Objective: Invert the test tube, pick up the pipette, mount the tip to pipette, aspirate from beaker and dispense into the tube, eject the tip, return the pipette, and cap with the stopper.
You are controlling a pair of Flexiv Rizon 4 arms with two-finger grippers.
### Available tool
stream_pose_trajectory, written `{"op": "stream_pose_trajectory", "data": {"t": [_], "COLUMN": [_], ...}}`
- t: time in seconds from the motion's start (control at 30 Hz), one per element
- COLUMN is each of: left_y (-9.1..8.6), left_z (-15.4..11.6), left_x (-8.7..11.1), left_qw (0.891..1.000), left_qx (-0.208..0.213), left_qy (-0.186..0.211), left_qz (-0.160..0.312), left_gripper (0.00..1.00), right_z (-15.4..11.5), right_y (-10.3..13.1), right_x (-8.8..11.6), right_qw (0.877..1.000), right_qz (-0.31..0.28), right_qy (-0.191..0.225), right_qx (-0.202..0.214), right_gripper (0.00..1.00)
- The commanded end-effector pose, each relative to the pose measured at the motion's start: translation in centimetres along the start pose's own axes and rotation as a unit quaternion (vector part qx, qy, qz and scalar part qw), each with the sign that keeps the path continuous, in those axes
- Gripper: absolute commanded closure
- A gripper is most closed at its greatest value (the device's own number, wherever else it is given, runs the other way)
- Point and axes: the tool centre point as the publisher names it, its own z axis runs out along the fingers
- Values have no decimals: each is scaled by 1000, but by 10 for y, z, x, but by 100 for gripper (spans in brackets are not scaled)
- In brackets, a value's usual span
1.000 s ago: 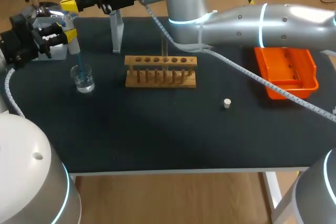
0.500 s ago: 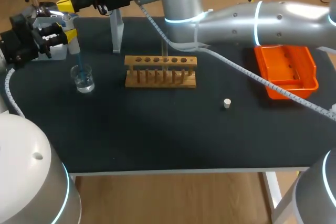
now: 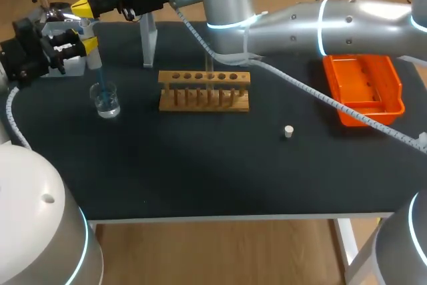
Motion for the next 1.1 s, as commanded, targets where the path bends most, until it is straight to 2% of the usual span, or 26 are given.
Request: {"op": "stream_pose_trajectory", "data": {"t": [0.03,0.9,1.1], "left_y": [-1,-1,-1], "left_z": [1,1,1], "left_x": [1,1,1], "left_qw": [1000,1000,1000], "left_qx": [1,1,1], "left_qy": [-3,-3,-3], "left_qz": [1,1,1], "left_gripper": [100,100,100], "right_z": [1,2,1], "right_y": [-5,-33,-32], "right_x": [-7,-2,-2], "right_qw": [1000,1000,1000], "right_qz": [0,24,25], "right_qy": [11,10,8], "right_qx": [-1,-3,-2], "right_gripper": [100,100,100]}}
